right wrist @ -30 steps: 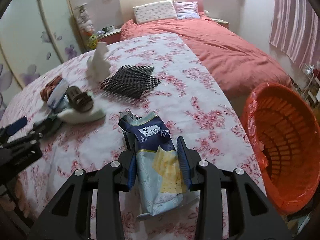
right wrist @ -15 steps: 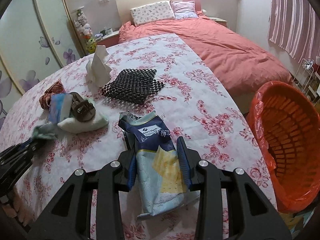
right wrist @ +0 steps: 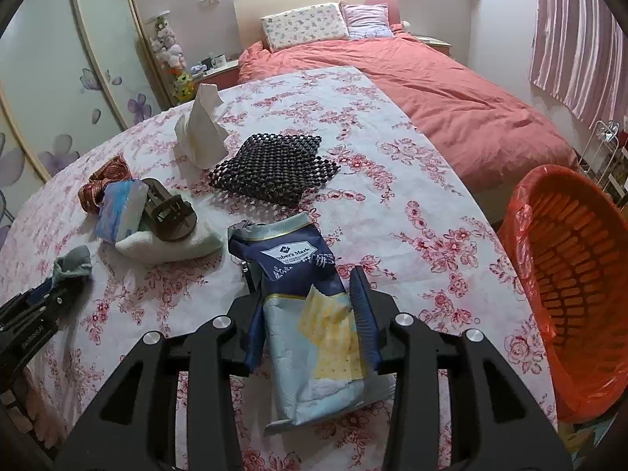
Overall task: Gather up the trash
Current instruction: 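Grasp the blue cracker bag with the right tool while the left tool grasps the green sock, then carry the cracker bag and sock over the orange basket and open both tools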
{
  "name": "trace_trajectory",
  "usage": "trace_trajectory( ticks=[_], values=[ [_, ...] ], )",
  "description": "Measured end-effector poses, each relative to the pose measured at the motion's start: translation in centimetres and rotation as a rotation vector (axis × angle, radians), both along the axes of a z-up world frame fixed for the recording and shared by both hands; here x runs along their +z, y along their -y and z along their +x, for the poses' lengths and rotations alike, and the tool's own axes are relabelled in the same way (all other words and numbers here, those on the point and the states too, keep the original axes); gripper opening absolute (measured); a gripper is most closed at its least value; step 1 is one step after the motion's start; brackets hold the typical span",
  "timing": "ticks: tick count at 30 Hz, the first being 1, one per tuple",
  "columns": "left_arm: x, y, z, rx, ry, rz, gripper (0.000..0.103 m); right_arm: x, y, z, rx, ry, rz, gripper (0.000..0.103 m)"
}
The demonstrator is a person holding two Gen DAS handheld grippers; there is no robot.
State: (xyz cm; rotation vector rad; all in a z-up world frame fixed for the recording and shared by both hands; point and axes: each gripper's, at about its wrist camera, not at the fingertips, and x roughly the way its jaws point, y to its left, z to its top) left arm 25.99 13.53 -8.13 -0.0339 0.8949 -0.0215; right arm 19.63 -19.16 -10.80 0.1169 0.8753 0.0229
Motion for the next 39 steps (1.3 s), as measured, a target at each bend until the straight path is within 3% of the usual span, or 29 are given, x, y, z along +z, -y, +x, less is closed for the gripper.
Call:
trace_trajectory(
  ticks=[6,22,26,32,35,39],
  values=[
    [0.0,-0.7,-0.2,0.012,0.005,-0.054,0.037,0.0,-0.1,0.0,0.003,-0.002,-0.009,0.043],
    [0.0,-0.9,-0.4,0.018,0.006,-0.070,0.037,-0.2,-0.3,-0.2,0.024,-0.001,0.001,0.052],
    [0.0,-0.6,-0.4,0.015,0.004,-0.049,0.037,-0.2,-0.4,-0.9,0.065,-0.008,-0.042,0.053],
    [0.1,-0.3,-0.4,0.018,0.005,-0.029,0.033,0.1,1.2,-1.5,0.064,-0.036,0.039,0.053],
    [0.1,-0.2,-0.4,0.024,0.009,-0.024,0.017,0.0,1.3,-1.9,0.061,-0.025,0.025,0.042],
    [0.4,-0.1,-0.7,0.026,0.014,-0.042,0.014,0.5,1.8,-2.3,0.059,-0.011,0.071,0.031]
  ],
)
